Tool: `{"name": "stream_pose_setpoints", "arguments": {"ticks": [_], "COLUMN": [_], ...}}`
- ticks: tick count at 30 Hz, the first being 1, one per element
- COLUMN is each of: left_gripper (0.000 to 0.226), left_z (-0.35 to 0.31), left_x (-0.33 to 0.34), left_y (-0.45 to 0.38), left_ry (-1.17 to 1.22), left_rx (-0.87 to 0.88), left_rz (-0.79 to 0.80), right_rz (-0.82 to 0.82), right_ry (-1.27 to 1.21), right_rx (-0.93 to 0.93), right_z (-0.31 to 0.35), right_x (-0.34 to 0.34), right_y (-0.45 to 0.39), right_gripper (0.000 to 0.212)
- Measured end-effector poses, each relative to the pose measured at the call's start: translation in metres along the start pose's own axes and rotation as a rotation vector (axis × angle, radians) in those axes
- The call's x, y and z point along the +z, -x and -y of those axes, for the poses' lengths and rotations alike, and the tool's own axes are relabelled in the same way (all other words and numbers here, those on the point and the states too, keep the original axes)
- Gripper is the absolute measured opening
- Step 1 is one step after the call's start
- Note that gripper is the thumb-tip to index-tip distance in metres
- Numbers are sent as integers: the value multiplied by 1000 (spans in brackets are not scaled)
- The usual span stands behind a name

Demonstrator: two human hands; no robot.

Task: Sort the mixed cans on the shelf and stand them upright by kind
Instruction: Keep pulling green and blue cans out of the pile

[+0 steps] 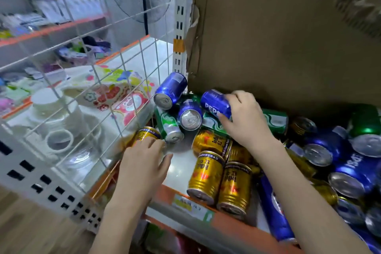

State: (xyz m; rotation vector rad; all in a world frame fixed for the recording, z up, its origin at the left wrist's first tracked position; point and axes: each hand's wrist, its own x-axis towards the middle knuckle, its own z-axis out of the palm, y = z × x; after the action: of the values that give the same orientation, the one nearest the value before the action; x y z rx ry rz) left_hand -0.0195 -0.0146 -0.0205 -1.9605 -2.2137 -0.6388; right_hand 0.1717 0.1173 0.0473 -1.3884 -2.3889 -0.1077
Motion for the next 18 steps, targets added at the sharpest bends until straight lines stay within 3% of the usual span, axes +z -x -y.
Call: {"name": "stream_pose_setpoints", "arguments": {"ticks": [3,5,9,12,18], "left_gripper": [36,23,21,22,48], "left_z": [1,2,0,-8,-33], "left_x": [1,3,1,-5,-10], "left_y": [-9,-14,-37,-77,-169], "left_ry": [18,35,124,142,-150], "left_rx": [-9,-23,-43,44,-15], "left_rz": [26,26,-10,-86,174], "right_rz": [175,260,238,200,185], "right_ry": [145,206,111,58,32], "right_rx": [14,28,82,101,131], "right_z": [-6,-8,-16,-20,-18], "right_x": [10,21,31,31,34], "right_y": [-25,-30,-24,-16,-8], "right_gripper": [83,91,86,84,86]}}
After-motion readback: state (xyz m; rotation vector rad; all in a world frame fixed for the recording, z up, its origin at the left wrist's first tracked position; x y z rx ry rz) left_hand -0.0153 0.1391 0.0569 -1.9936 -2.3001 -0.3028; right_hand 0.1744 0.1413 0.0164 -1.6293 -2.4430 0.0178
